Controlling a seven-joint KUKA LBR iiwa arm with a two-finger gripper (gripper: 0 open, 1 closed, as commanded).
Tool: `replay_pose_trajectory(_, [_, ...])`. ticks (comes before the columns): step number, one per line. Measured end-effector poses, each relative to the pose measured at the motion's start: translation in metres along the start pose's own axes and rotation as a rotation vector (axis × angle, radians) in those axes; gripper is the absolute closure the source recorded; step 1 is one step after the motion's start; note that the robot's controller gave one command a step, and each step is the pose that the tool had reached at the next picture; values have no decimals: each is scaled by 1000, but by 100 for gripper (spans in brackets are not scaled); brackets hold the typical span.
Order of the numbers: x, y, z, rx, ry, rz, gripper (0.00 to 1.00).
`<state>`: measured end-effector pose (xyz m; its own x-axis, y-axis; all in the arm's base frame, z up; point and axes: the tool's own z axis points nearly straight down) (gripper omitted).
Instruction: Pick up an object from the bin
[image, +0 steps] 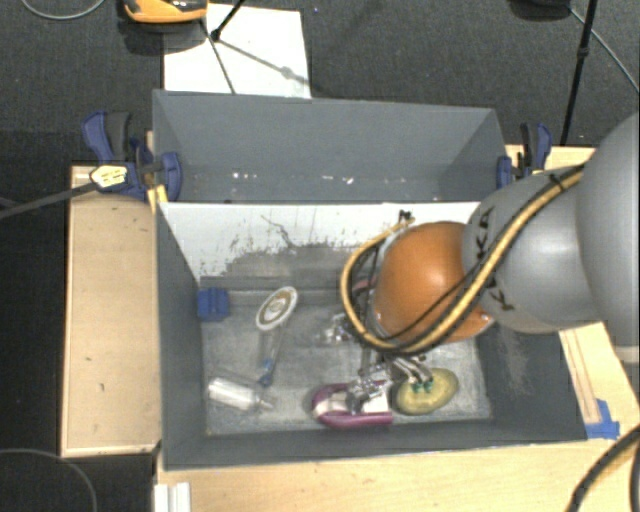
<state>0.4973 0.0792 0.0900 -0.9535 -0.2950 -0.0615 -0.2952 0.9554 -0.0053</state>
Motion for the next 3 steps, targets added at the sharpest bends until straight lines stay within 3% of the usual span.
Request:
replay_pose_trajectory(1, [29, -64, -4, -5, 38, -96, 0])
replay_pose_trajectory(2, [28, -51, 1, -6, 49, -162, 0])
replay_pose_trajectory(3, [23, -36, 9, -5, 44, -381, 0])
